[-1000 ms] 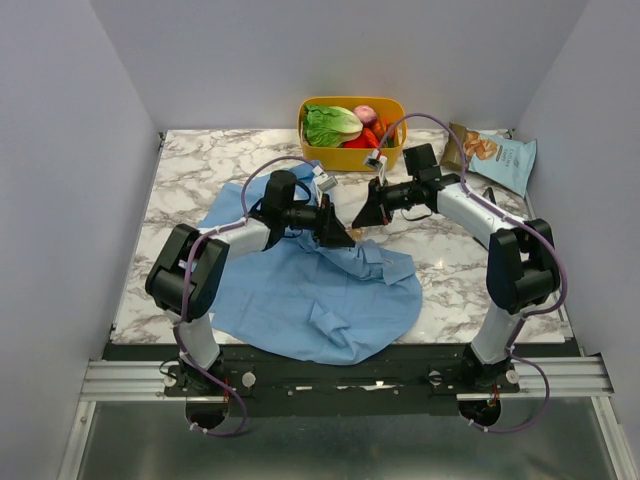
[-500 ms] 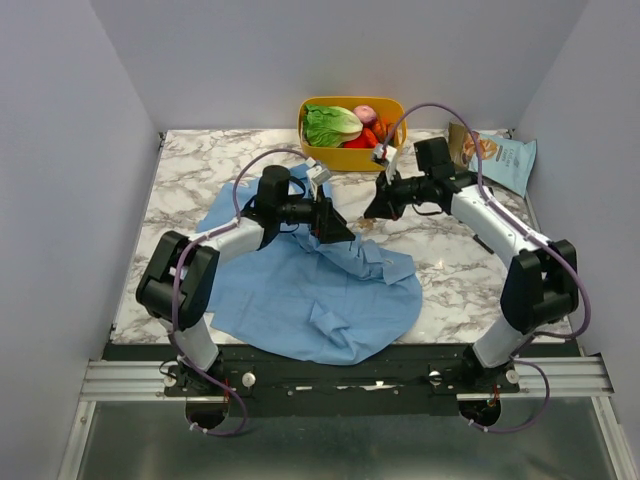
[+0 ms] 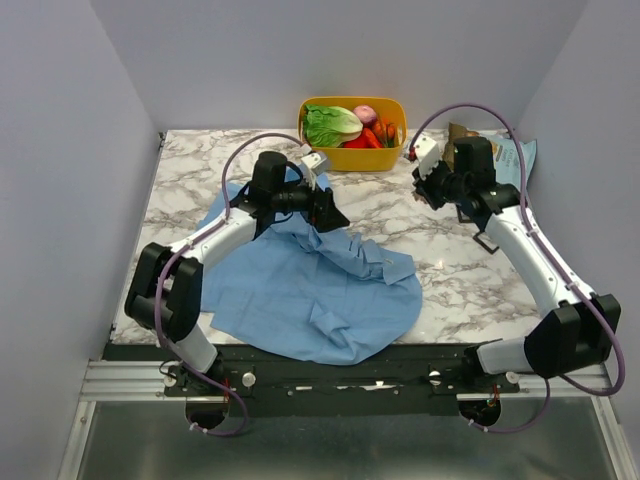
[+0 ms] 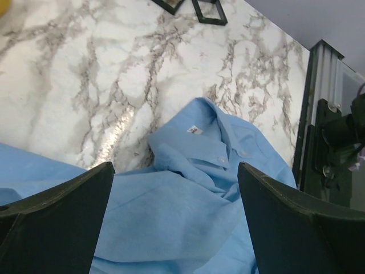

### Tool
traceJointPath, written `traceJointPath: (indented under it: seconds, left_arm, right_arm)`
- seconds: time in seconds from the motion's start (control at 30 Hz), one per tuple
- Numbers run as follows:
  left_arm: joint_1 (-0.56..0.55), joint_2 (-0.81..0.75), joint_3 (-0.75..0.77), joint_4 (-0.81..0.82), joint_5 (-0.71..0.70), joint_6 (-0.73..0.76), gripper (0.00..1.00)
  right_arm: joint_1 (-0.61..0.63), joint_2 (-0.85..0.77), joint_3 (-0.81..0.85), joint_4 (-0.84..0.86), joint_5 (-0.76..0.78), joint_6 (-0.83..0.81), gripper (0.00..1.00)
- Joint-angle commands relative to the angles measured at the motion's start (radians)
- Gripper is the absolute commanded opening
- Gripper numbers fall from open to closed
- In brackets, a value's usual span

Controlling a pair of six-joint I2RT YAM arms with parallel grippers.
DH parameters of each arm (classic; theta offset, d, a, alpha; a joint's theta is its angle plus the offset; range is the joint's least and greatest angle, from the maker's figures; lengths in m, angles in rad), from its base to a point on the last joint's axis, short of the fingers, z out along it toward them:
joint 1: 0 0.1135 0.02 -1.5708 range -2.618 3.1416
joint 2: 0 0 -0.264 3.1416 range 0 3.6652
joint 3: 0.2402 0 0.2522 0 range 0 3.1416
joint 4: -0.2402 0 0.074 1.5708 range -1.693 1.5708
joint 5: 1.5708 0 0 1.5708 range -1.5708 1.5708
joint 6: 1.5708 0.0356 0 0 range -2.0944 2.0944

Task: Remove the brooch from the garment
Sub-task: Place the brooch in the brooch box.

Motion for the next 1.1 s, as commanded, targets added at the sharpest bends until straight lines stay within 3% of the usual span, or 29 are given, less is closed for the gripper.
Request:
traceJointPath:
  seconds: [0.0, 0.17, 0.3, 0.5, 0.63, 0.77, 0.87, 1.07]
  left_arm:
    - [0.004, -0.046, 0.099, -0.219, -0.112, 0.146, 0.99]
    - [0.004, -0.063, 0.222, -0.427, -0.158, 0.310, 0.99]
    - [0.006, -0.080, 0.253, -0.570, -0.256, 0.313, 0.99]
    - [0.012, -0.175, 0.122, -0.547, -0.411, 0.280, 0.99]
    - [0.024, -0.270, 0.033, -0.530, -0.438, 0.327, 0.99]
    - [0.033, -0.400, 0.015, -0.636, -0.427, 0.462, 0.99]
    - [0.044, -0.474, -0.003, -0.691, -0.500, 0.522, 0.99]
    - [0.087, -0.473, -0.017, -0.765, -0.565, 0.522, 0.99]
  right_arm:
    - [-0.018, -0.100, -0.101, 0.048, 0.202, -0.064, 0.01]
    - [-0.023, -0.171, -0.223, 0.137, 0.340, -0.074, 0.00]
    - [-0.028, -0.192, -0.295, 0.186, 0.431, -0.093, 0.00]
    - [-0.052, -0.201, -0.399, 0.274, 0.515, -0.134, 0.00]
    - [-0.078, -0.195, -0.457, 0.341, 0.540, -0.194, 0.00]
    - [-0.097, -0.191, -0.529, 0.415, 0.572, -0.242, 0.00]
    - [-0.121, -0.188, -0.560, 0.442, 0.558, -0.260, 0.01]
    - [-0.187, -0.149, -0.620, 0.531, 0.563, -0.312, 0.01]
